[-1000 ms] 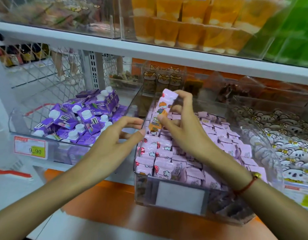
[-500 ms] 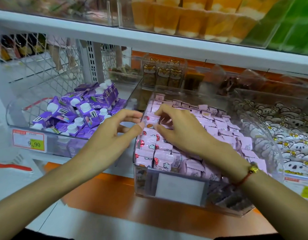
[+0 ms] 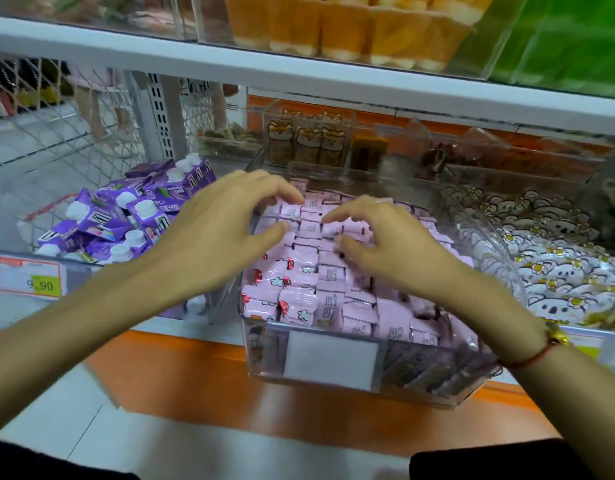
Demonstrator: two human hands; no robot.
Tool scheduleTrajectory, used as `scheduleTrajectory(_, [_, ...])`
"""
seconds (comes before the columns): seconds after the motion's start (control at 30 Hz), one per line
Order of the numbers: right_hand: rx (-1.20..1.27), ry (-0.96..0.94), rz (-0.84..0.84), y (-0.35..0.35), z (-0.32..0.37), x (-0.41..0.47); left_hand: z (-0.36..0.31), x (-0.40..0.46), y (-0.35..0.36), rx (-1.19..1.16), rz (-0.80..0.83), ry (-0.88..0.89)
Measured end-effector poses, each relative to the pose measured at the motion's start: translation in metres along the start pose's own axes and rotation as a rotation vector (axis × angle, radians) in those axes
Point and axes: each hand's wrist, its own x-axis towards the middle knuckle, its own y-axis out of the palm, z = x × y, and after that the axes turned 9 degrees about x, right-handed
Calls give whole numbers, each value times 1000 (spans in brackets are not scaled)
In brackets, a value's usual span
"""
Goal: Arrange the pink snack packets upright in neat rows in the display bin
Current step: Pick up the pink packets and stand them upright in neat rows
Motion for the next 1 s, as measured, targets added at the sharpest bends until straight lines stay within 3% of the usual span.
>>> scheduleTrajectory(0.2, [-119, 31, 69, -1, -6, -23, -5, 42, 15, 289, 386, 172])
scheduleTrajectory(0.4, [-94, 2, 28, 5, -9, -22, -7, 54, 21, 304, 461, 167])
scheduleTrajectory(0.77, [226, 206, 116, 4, -5, 1, -5, 38, 31, 217, 173, 22])
scheduleTrajectory(1.0, [240, 249, 168, 4, -5, 4, -10, 32, 28, -130, -231, -146])
